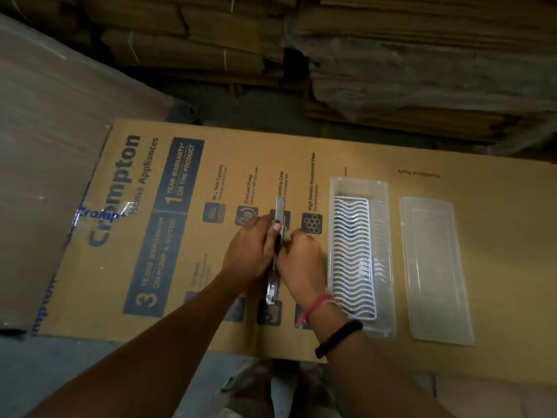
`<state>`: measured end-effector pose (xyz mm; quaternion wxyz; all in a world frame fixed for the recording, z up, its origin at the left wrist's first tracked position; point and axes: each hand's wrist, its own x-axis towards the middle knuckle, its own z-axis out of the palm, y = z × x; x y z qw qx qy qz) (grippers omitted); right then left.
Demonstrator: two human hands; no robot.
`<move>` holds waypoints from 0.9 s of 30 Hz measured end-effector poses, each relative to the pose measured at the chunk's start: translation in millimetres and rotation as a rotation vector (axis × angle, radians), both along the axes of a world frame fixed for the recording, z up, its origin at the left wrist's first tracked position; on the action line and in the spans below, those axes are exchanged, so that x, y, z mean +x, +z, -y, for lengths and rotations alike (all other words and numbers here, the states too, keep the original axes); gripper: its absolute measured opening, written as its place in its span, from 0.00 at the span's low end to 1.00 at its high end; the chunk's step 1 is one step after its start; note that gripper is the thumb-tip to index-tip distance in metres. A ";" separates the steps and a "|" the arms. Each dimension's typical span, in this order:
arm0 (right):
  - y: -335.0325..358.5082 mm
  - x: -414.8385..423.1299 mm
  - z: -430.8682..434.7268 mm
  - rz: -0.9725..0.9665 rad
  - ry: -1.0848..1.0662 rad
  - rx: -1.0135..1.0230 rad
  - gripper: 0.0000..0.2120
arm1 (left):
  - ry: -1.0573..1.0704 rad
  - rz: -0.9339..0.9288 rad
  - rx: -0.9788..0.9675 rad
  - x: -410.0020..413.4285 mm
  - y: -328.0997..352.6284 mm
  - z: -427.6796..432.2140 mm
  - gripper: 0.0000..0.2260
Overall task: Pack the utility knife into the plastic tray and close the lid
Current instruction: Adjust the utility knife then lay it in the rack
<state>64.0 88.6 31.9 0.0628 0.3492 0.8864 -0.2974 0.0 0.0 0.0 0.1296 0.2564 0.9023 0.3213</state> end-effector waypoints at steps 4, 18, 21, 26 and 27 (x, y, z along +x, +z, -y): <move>-11.6 -2.7 7.2 0.007 -0.054 -0.071 0.08 | 0.169 0.017 0.146 4.8 -2.3 -1.7 0.18; -39.4 -1.8 14.7 -0.080 -0.137 0.025 0.05 | 0.313 0.181 0.267 2.4 -7.8 -7.3 0.25; -42.9 0.3 15.4 -0.123 -0.194 -0.019 0.06 | 0.338 0.280 0.267 0.1 -7.2 -8.9 0.27; -47.2 1.7 16.3 -0.194 -0.210 -0.036 0.01 | 0.307 0.337 0.202 -2.2 -11.3 -11.3 0.13; -48.1 2.5 16.2 -0.214 -0.214 -0.041 0.01 | 0.326 0.363 0.194 -2.4 -11.9 -12.3 0.09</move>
